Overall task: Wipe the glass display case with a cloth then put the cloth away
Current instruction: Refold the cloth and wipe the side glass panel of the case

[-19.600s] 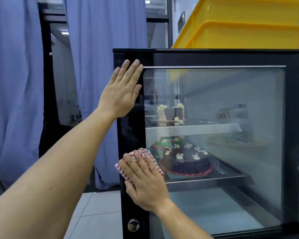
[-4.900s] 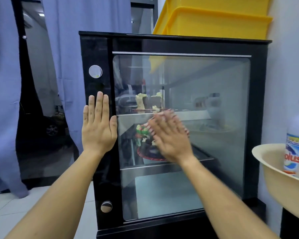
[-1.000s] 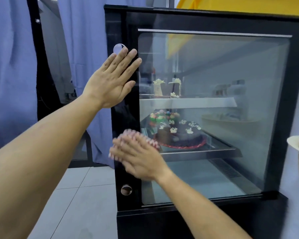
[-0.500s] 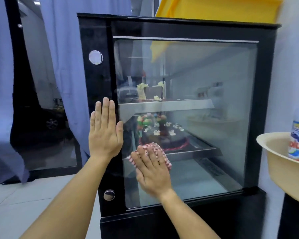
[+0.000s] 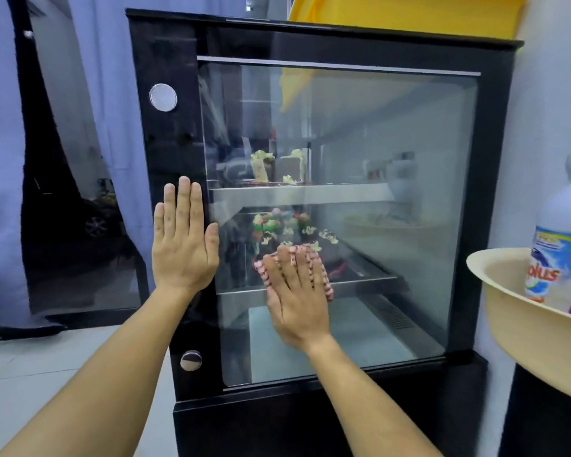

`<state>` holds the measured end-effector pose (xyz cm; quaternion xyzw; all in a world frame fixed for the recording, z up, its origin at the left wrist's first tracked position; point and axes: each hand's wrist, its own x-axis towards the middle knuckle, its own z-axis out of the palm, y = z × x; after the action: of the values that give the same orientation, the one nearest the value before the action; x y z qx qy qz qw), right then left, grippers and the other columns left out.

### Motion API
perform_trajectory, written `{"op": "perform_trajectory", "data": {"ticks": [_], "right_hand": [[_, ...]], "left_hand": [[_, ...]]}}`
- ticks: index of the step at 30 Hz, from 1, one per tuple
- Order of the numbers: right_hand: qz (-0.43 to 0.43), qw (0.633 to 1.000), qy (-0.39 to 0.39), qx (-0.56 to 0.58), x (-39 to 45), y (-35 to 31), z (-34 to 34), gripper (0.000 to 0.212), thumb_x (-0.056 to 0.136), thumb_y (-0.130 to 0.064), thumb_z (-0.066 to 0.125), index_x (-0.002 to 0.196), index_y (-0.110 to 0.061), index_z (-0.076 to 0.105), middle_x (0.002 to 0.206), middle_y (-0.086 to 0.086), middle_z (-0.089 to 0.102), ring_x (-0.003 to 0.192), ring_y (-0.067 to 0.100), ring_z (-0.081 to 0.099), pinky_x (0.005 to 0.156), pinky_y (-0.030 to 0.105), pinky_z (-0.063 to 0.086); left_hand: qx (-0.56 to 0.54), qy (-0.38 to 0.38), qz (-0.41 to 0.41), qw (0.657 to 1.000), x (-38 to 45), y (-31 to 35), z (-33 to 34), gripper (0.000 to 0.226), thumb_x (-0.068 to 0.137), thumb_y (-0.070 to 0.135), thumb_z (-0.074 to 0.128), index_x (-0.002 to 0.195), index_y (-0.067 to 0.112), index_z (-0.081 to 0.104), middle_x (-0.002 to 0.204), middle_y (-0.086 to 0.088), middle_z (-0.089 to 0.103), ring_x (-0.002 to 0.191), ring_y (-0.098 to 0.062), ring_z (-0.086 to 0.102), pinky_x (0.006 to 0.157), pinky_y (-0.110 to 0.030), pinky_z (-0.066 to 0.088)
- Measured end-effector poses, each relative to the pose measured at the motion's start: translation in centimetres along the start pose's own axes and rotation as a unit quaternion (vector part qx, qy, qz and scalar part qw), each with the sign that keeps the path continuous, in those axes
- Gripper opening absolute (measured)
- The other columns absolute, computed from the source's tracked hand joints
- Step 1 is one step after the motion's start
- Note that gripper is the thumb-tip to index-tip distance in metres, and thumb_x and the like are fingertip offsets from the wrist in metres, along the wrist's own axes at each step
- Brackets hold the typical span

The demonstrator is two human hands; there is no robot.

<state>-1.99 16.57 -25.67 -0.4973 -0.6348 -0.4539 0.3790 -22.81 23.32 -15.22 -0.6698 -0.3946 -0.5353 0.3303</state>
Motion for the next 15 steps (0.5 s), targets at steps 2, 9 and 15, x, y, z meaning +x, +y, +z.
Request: {"op": "perform_trajectory", "data": {"ticks": [2,9,15], "right_hand": [[-0.069,0.997,0.008,-0.018,4.5,4.1,-2.0,0.060,0.108,-0.034,0.042,0.165,-0.025,0.025,0.173,0.002,0.012,0.161,0.028,0.007,0.130,0.054,0.008],[0.448,0.877,0.170,0.022,1.9,16.1,-4.9,0.062,0.108,-0.043,0.019,0.166,-0.022,0.023,0.174,0.004,0.016,0.161,0.030,0.010,0.131,0.049,0.007],[0.480,0.869,0.116,0.024,-4.2,4.5,-0.9,0.063,0.108,-0.040,0.026,0.165,-0.014,0.020,0.172,0.015,0.019,0.159,0.040,0.014,0.128,0.058,0.011]], "left_hand": [[-0.002,-0.001,0.002,1.000,0.0,-0.1,-0.1,0.069,0.108,0.035,0.030,0.167,0.007,0.007,0.175,-0.011,0.002,0.161,-0.026,-0.007,0.131,-0.044,-0.002],[-0.008,0.009,0.000,1.000,-0.2,-0.3,0.3,0.070,0.108,0.034,0.032,0.167,0.009,0.005,0.175,-0.009,-0.001,0.161,-0.025,-0.007,0.131,-0.043,-0.003],[-0.018,0.010,0.001,1.000,-0.2,-0.1,0.5,0.070,0.108,0.035,0.031,0.167,0.010,0.003,0.174,-0.007,-0.005,0.161,-0.026,-0.006,0.131,-0.044,-0.002]]}}
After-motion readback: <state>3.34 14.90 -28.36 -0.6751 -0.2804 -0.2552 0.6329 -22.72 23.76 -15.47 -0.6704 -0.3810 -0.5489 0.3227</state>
